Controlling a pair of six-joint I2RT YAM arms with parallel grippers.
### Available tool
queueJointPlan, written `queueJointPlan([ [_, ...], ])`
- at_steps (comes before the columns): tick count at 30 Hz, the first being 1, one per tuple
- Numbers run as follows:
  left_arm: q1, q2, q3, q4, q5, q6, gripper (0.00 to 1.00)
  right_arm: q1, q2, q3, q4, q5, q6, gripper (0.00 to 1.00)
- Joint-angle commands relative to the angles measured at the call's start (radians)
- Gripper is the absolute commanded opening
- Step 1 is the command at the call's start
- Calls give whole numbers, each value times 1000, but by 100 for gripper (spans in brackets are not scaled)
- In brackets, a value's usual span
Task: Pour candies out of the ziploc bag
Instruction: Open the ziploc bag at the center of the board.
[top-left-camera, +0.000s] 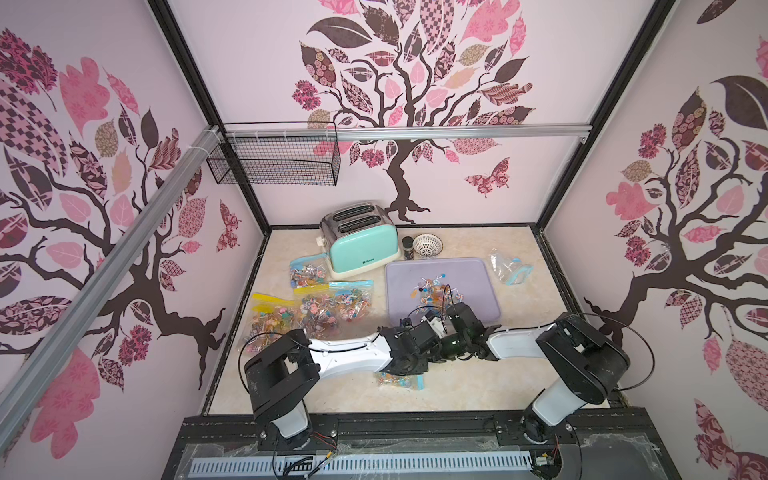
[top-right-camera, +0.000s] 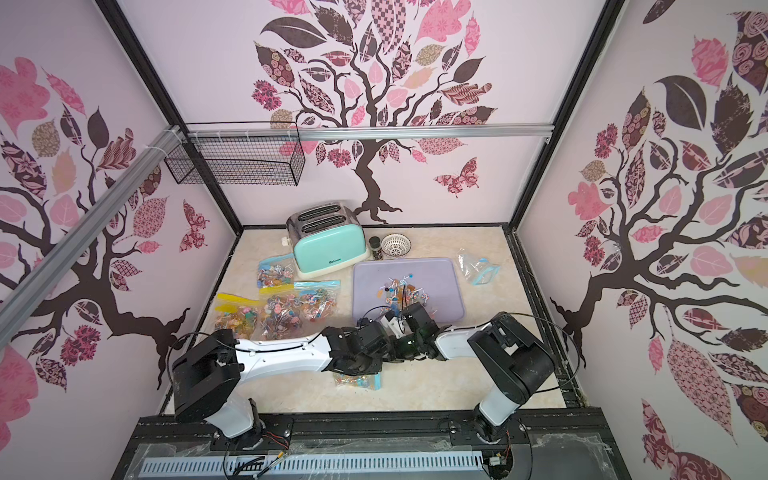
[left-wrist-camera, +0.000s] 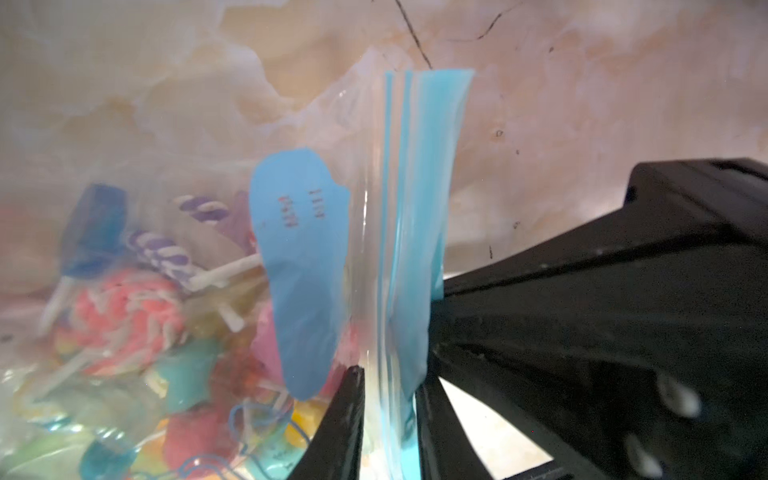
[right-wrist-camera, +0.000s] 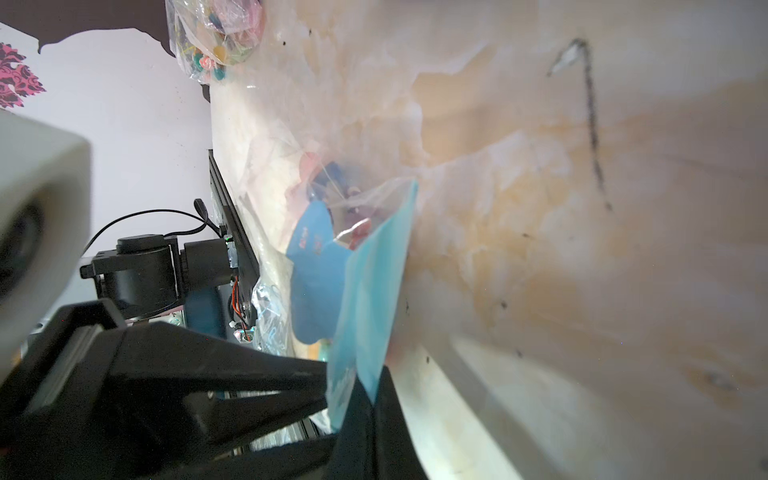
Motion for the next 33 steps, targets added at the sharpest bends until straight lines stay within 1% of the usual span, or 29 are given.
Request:
queueJointPlan([
  [1, -4, 20, 10, 1, -2, 9, 27, 7, -21, -6, -23, -1, 3, 0],
  [7, -4, 42, 19, -1, -6, 8, 27, 6, -28, -15, -18, -1, 4, 0],
  [10, -3, 54, 28, 1, -11, 8, 24, 5, -36, -21, -18, -2, 6, 0],
  [12, -3, 60, 35, 1, -14, 7, 19, 6, -39, -25, -15, -1, 6, 0],
  [15, -3, 61, 42, 2, -20, 9, 6, 6, -36, -31, -14, 6, 9, 0],
  [16, -2, 59, 44, 3, -21, 11, 0, 7, -34, -34, -10, 9, 9, 0],
  [22, -3, 54, 45, 21, -19, 22, 0, 11, -12, -37, -2, 42, 25, 0],
  [25, -4, 45, 37, 7, -41, 1, 0, 22, -14, -34, -31, 107, 28, 0],
  [28, -3, 28, 19, -34, -102, -71, 0, 44, -19, -23, -96, 209, 24, 0],
  [33, -2, 14, -18, -17, -146, -173, 0, 89, -10, -10, -207, 388, 20, 0],
])
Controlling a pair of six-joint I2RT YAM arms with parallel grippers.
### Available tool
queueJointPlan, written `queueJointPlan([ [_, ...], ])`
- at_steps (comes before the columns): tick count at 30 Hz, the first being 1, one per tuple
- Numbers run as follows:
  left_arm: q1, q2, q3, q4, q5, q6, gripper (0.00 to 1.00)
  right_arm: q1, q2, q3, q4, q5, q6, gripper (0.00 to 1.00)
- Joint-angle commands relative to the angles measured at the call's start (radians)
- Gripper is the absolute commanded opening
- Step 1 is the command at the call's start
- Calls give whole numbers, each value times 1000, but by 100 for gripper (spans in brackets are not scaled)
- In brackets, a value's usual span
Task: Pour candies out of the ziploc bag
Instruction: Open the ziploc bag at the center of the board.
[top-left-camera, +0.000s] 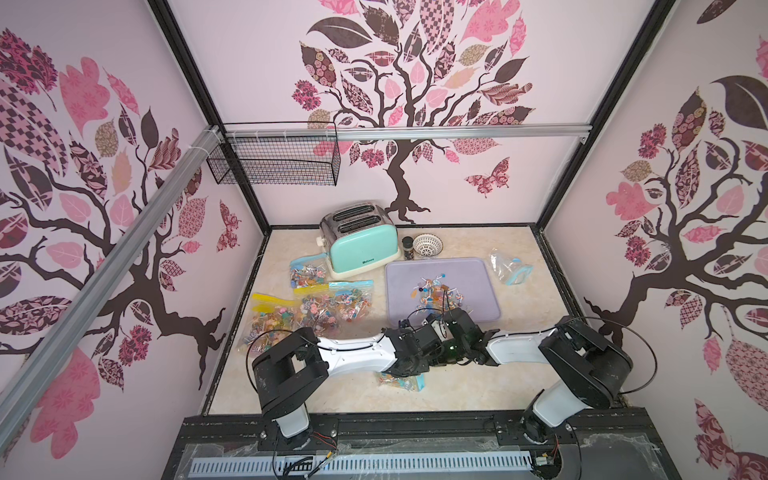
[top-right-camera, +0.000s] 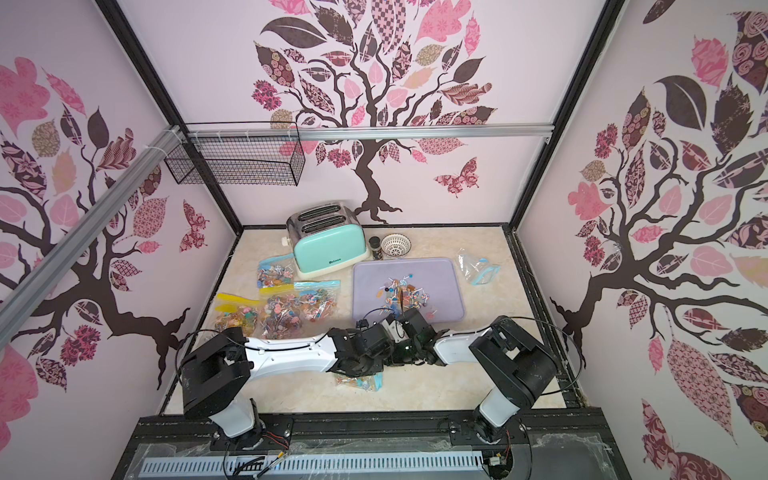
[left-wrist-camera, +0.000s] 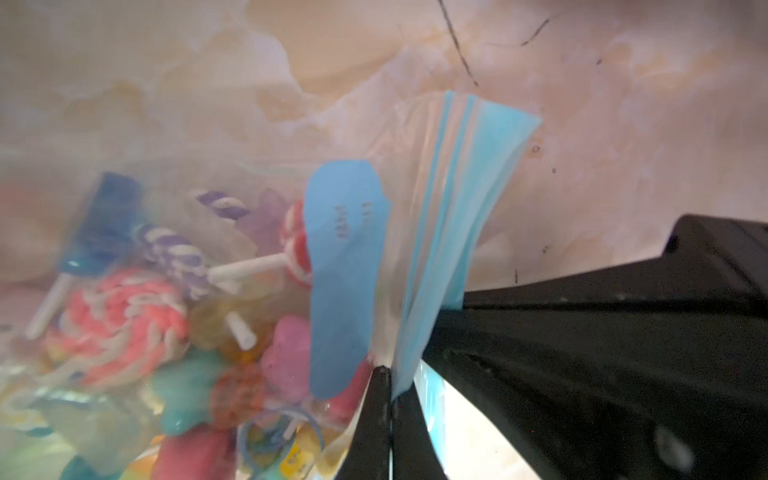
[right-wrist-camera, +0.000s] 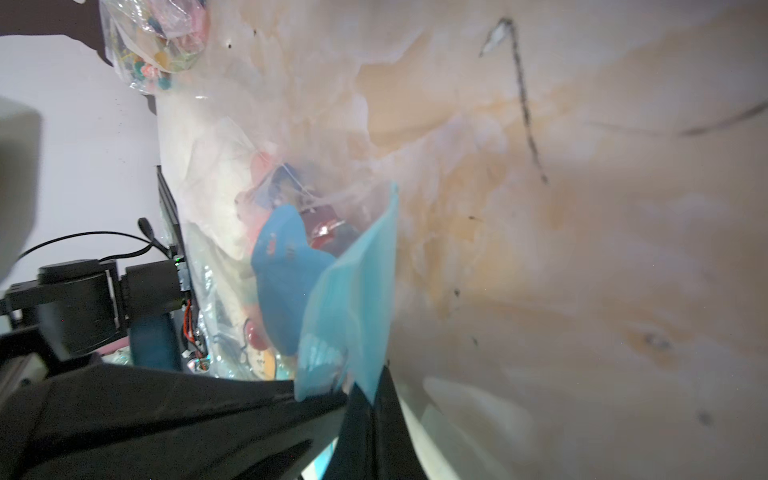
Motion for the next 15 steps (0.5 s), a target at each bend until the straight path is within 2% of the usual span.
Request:
queueJointPlan([
  [1, 6, -31, -24, -15, -103, -89, 0, 25, 14, -1, -181, 200, 3, 0],
  [6, 6, -53, -69, 34, -122, -139, 0, 66, 21, -6, -254, 325, 17, 0],
  [15, 6, -81, -158, 118, -138, -203, 0, 108, 16, -14, -344, 458, 52, 0],
])
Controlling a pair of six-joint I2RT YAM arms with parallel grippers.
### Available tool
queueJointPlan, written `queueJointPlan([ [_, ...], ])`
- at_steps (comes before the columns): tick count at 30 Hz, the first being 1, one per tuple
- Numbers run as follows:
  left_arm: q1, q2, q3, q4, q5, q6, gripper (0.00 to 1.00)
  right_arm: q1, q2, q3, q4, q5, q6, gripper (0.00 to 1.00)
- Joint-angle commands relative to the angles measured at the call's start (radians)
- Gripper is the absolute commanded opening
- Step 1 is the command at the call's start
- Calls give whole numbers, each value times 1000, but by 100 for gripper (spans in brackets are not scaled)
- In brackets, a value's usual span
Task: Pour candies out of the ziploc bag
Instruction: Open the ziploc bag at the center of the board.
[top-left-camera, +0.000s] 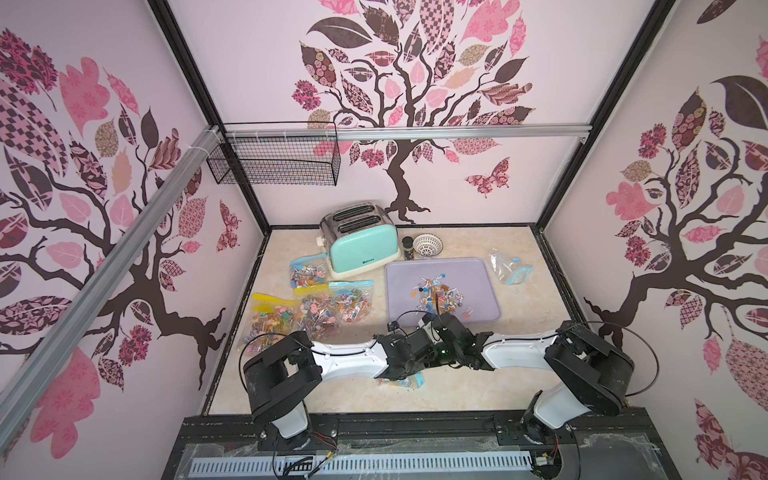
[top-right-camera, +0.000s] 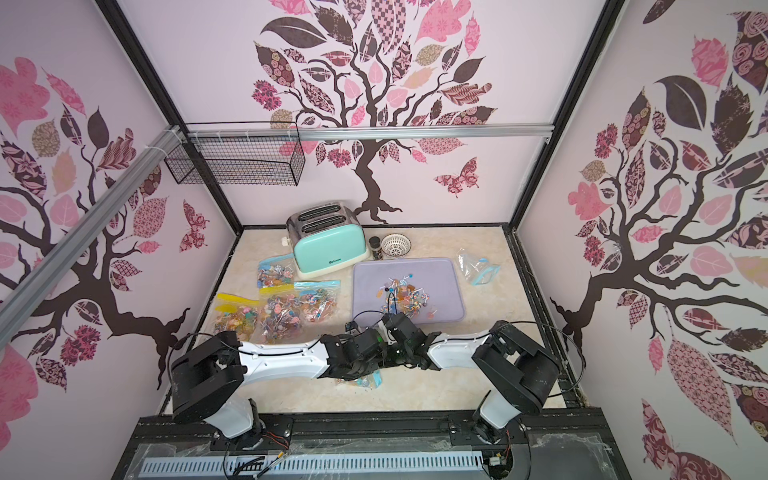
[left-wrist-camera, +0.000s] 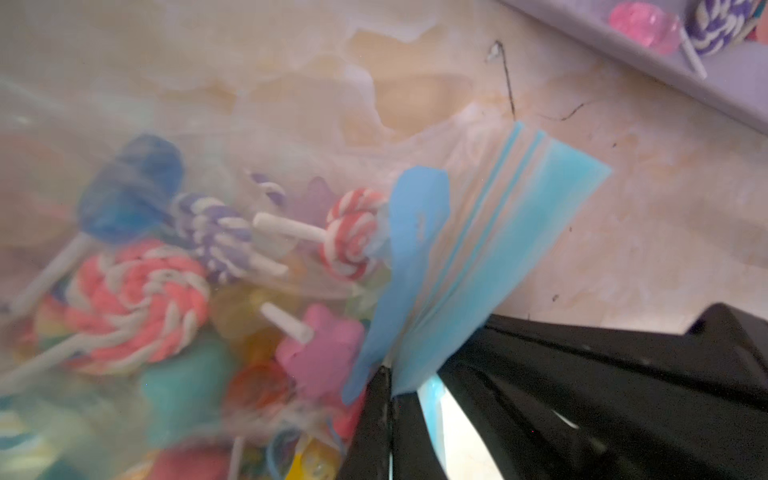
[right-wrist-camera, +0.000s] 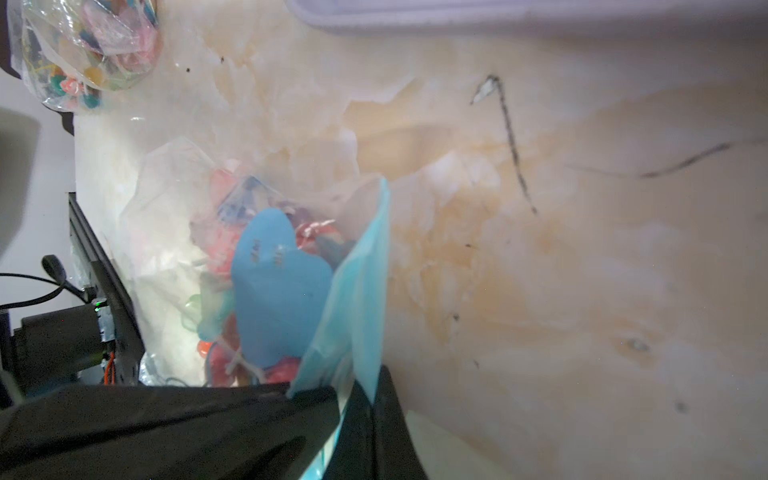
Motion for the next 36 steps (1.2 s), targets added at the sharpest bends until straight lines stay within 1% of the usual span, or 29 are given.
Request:
queueJointPlan([
  [1, 6, -20, -42, -12, -70, -50, 0, 0, 47, -53, -272, 204, 17, 0],
  [4, 6, -29, -60, -4, -80, -65, 0, 3, 40, -56, -303, 241, 26, 0],
  [6, 6, -39, -62, 3, -83, -58, 0, 4, 31, -64, -302, 243, 30, 0],
  [9, 6, -61, -37, 8, -91, -7, 0, 5, 28, -62, -280, 217, 19, 0],
  [15, 5, -174, 42, 26, -100, 168, 0, 3, 31, 8, -278, 183, -7, 0],
  [20, 2, -260, 45, 9, -101, 214, 0, -2, 0, 48, -327, 210, -6, 0],
  [25, 1, -278, 27, -6, -97, 235, 0, -9, -46, 65, -372, 220, 1, 0],
  [26, 1, -272, 27, -8, -94, 236, 0, -13, -65, 74, -388, 219, -2, 5],
  [29, 1, -251, 25, -8, -74, 245, 0, -46, -148, 114, -463, 207, -18, 29],
  [32, 2, -222, 20, 7, -48, 255, 0, -101, -282, 144, -535, 170, -24, 44],
  [34, 1, -198, 22, 17, -26, 264, 0, -142, -368, 140, -534, 119, -12, 52],
  [36, 2, -176, 32, 17, -10, 271, 0, -149, -433, 146, -521, 79, 15, 64],
])
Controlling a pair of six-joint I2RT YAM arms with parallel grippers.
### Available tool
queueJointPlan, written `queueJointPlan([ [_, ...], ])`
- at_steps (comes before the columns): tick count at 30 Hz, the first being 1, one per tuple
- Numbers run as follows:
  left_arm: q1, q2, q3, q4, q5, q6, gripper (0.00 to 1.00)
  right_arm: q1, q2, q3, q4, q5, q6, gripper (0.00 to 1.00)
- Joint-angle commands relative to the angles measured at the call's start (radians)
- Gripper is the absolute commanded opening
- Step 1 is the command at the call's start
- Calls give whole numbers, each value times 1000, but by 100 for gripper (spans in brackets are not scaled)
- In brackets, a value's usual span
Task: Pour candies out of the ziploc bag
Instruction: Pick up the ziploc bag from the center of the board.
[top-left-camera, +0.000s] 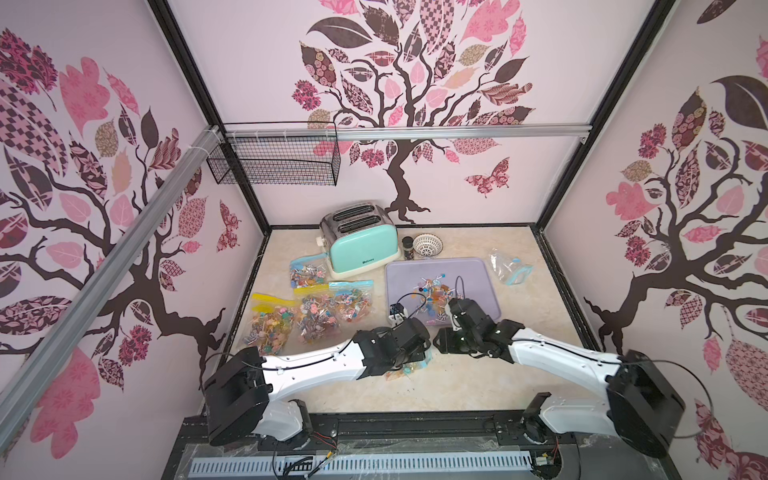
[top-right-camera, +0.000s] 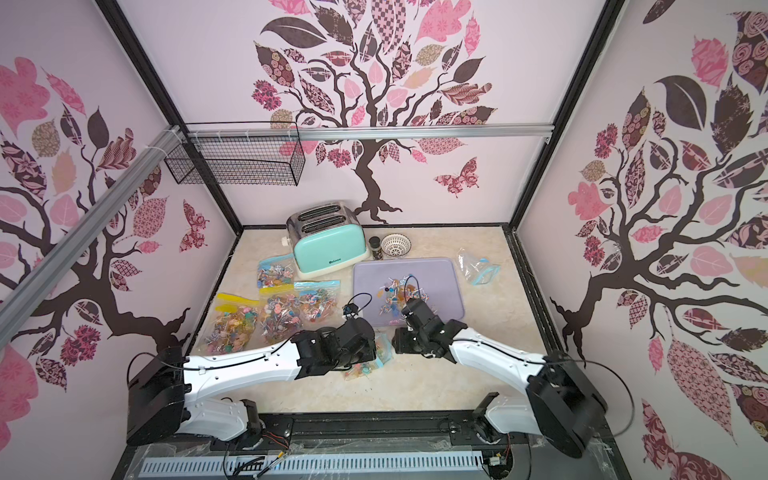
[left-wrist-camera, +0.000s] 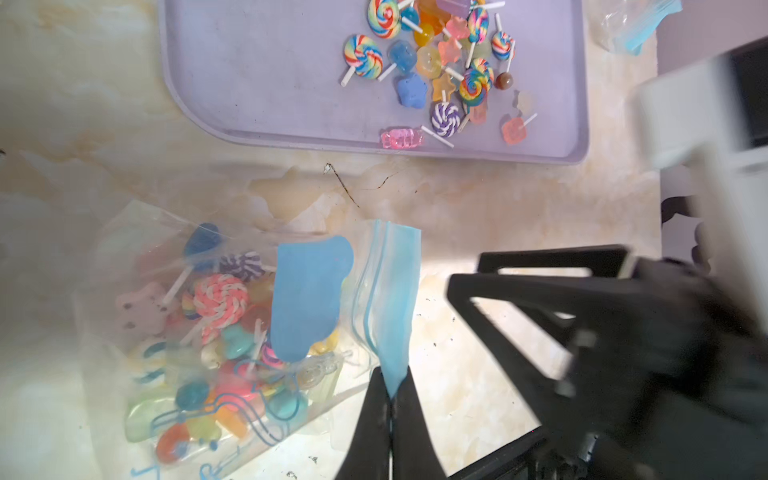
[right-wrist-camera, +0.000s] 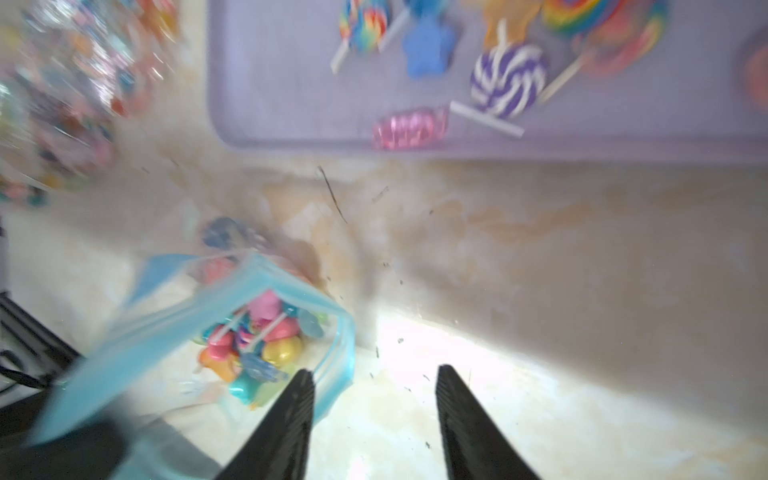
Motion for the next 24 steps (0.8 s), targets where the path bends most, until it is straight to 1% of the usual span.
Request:
queueJointPlan([
  [1, 1, 35, 3, 14, 41, 33, 0, -14, -76, 54, -55, -97, 30, 67],
  [3, 1, 45, 11, 14, 48, 40, 0, -13, -64, 55, -3, -201, 81, 72],
  [6, 2, 49, 19, 10, 50, 45, 0, -9, -40, 3, 141, -313, 186, 77],
  [11, 2, 44, 22, 9, 52, 51, 0, 19, 44, 0, 198, -338, 222, 83],
  [15, 0, 34, 26, 2, 52, 57, 0, 49, 117, 2, 260, -360, 254, 84],
  [20, 1, -10, 0, 2, 52, 72, 0, 50, 154, 7, 293, -377, 263, 81],
  [21, 0, -27, -3, -5, 54, 77, 3, 50, 160, 8, 296, -383, 262, 80],
  [22, 1, -40, -4, -19, 51, 79, 13, 50, 167, 8, 297, -386, 261, 78],
  [24, 1, -77, -4, -65, 22, 86, 37, 50, 180, -2, 314, -402, 263, 76],
])
